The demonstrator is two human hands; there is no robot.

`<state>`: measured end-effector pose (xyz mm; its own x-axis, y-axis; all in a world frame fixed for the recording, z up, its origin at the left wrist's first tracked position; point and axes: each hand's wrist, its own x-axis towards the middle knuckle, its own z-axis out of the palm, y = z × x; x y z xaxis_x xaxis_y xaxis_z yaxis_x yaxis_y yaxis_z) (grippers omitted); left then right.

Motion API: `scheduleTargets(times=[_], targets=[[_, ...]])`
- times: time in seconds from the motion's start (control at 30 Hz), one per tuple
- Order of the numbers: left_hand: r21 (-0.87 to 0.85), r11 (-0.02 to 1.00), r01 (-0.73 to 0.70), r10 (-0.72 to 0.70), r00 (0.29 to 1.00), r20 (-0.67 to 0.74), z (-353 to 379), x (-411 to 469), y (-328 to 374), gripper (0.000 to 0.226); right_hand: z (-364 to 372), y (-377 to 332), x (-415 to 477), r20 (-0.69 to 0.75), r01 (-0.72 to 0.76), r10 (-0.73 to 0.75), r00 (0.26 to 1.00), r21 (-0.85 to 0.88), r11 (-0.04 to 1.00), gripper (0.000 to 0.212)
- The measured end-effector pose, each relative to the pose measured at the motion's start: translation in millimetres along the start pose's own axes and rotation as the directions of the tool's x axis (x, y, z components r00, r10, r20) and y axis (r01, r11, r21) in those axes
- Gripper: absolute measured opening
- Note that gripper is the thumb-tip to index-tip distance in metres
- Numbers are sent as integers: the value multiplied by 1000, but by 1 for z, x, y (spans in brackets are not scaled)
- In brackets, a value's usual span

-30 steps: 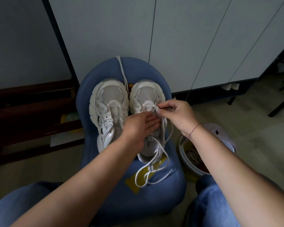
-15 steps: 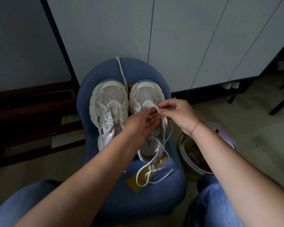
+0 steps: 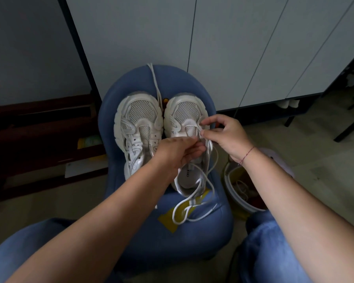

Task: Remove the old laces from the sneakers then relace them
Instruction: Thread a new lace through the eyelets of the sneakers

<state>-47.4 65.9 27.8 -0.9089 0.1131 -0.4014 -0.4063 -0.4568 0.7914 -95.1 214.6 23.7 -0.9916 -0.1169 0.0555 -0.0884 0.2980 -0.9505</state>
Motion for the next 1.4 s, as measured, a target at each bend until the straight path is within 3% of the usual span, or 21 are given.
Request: scheduleTargets(times=[0.13, 0.3, 0.47, 0.67, 0.77, 0.83, 0.93, 1.17, 1.4], targets=[[166, 986, 21, -33, 997, 70, -15, -27, -5, 16, 1, 1, 0, -17, 13, -12, 1000, 33, 999, 21], [341, 927, 157, -229, 956, 184, -38, -55, -22, 18, -1, 4, 2, 4, 39, -39, 999, 30, 999, 25], [531, 833, 159, -344, 899, 270, -54, -68, -25, 17, 0, 5, 0, -2, 41, -41, 999, 38, 998, 24], [563, 825, 49, -167, 973, 160, -47, -64, -18, 18, 3, 6, 0, -11, 29, -28, 1000, 77, 997, 23], [654, 746, -125, 97, 992, 79, -36, -58, -3, 29, 4, 5, -1, -11, 28, -27, 1000, 79, 996, 23], [625, 744, -235, 258, 965, 55, -27, -49, 7, 24, 4, 4, -1, -11, 22, -21, 1000, 73, 997, 22], [533, 794, -291, 316, 948, 48, -11, -34, 9, 11, 4, 1, -2, -5, 5, -4, 1000, 74, 997, 20], [424, 898, -118, 144, 989, -30, 13, -5, -1, 27, 2, 2, -1, 7, 10, -11, 1000, 72, 997, 21], [282, 954, -96, 126, 988, -89, 13, 6, -6, 25, 3, 5, 3, 23, 14, -16, 1000, 95, 995, 22]])
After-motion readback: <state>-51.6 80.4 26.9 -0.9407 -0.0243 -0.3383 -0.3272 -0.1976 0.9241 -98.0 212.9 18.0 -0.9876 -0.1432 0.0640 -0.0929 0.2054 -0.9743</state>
